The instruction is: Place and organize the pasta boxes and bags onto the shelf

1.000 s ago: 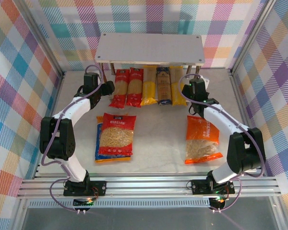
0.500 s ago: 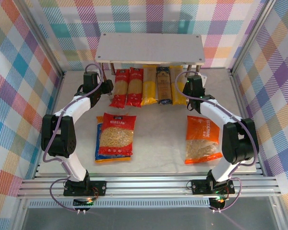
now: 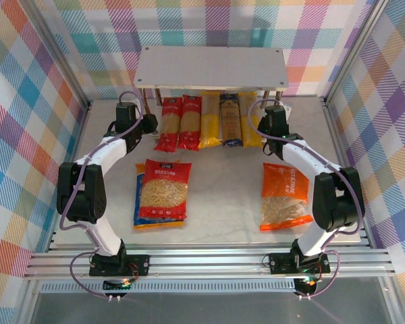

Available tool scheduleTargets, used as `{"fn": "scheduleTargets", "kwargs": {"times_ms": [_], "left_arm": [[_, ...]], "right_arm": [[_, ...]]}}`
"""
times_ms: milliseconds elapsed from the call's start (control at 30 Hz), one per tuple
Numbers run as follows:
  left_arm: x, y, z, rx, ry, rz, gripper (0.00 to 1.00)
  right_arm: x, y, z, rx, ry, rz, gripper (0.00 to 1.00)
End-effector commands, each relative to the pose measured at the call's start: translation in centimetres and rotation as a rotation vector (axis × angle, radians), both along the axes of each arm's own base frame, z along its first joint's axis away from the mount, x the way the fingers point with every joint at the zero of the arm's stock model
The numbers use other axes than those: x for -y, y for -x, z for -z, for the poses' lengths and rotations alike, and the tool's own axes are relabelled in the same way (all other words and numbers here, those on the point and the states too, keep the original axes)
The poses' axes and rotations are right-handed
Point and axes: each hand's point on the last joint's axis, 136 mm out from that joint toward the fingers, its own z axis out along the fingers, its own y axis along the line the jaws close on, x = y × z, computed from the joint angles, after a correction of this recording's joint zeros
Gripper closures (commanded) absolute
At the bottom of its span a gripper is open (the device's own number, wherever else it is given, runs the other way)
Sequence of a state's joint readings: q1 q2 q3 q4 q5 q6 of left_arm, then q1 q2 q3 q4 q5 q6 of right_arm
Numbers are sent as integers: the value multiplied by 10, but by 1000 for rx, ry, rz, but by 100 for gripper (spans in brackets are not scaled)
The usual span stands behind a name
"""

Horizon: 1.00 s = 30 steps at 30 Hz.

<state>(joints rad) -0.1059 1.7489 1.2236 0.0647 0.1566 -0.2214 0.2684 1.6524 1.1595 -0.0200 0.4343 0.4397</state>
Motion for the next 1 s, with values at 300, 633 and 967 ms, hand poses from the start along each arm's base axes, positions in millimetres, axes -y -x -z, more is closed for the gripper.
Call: {"fn": "scheduleTargets", "kwargs": {"times_ms": [300,633,967], "left_arm": [[13,23,-28,77,16,76,75],[27,47,-29,67,19,102,75],[31,60,-17,34,-2,88,76]], "right_arm": [[23,21,-21,15,114,21,97],[27,30,-21,-1,124,25,97],[30,42,-15,-19,110,33,97]]}}
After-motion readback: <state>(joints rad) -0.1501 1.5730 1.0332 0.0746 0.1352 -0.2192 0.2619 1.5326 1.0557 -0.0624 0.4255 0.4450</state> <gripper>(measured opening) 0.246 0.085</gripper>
